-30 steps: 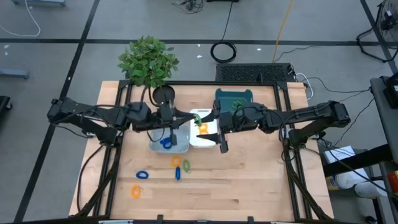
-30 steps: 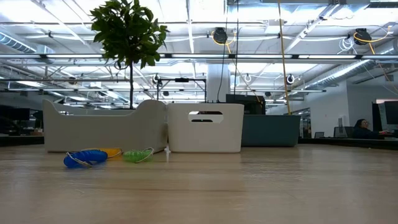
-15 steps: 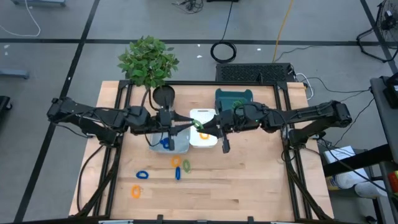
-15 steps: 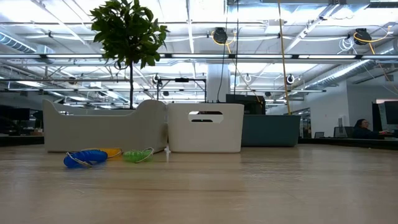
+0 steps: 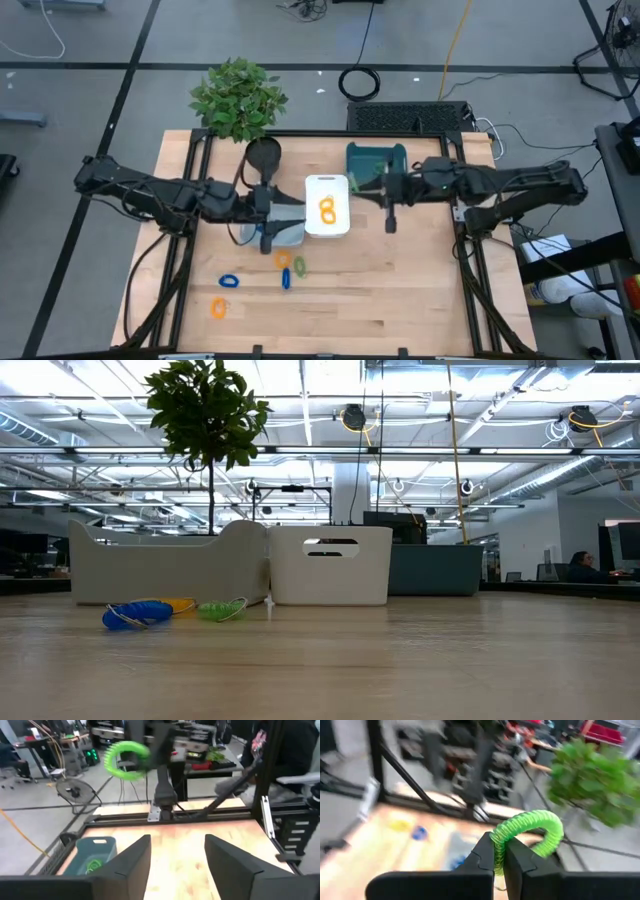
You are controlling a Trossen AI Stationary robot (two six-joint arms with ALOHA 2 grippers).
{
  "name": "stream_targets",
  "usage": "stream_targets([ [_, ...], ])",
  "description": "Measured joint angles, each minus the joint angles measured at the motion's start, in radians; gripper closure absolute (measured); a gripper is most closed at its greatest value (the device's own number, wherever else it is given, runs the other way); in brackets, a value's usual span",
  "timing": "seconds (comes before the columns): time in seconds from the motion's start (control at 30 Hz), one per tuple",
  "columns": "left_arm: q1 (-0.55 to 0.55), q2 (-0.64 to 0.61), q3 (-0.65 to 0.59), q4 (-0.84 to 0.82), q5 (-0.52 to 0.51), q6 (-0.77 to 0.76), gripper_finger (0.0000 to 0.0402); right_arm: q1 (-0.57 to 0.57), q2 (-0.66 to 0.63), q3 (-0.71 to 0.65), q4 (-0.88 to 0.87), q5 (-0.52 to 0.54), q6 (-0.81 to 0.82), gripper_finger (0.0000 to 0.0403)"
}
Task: Sort spring keychains
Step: Put the green spring keychain into the blue bin
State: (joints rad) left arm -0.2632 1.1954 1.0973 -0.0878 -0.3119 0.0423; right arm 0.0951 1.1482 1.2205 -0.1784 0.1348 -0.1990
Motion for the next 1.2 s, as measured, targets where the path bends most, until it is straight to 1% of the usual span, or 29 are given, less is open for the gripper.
stream_targets([
  [0.07,-0.001,0.000,0.000,-0.017,0.007,-0.006,0.0195,-0.024,-0.016,0.000,-0.067,0.039,-0.051,0.0402],
  [0.13,-0.001,0.000,0.000,-0.024,0.036,-0.020,0.0188,-0.057,-0.021,0.000,-0.124,0.075,-0.111,0.0402],
  [0.23,0.000,0.000,0.000,-0.019,0.058,-0.021,0.0186,-0.123,-0.020,0.000,-0.193,0.104,-0.198,0.0402],
  [0.43,0.000,0.000,0.000,-0.019,0.060,-0.026,0.0185,-0.289,0.015,0.000,-0.239,0.104,-0.346,0.0403],
  [0.63,0.001,0.000,0.000,-0.023,0.060,-0.015,0.0185,-0.440,0.071,0.004,-0.305,0.096,-0.432,0.0403],
  [0.73,0.006,0.000,0.000,-0.023,0.063,-0.014,0.0185,-0.513,0.130,0.059,-0.401,0.046,-0.451,0.0403],
  [0.83,0.021,0.000,0.000,-0.023,0.095,-0.014,0.0185,-0.567,0.208,0.125,-0.499,-0.001,-0.459,0.0403],
  [0.97,0.038,0.000,0.000,-0.026,0.110,-0.019,0.0185,-0.615,0.311,0.226,-0.617,-0.012,-0.479,0.0402],
  [1.13,0.049,0.000,0.000,-0.043,0.111,-0.020,0.0185,-0.675,0.431,0.352,-0.755,-0.110,-0.478,0.0402],
  [1.2,0.049,0.000,0.000,-0.052,0.111,-0.024,0.0185,-0.690,0.474,0.393,-0.796,-0.111,-0.477,0.0402],
])
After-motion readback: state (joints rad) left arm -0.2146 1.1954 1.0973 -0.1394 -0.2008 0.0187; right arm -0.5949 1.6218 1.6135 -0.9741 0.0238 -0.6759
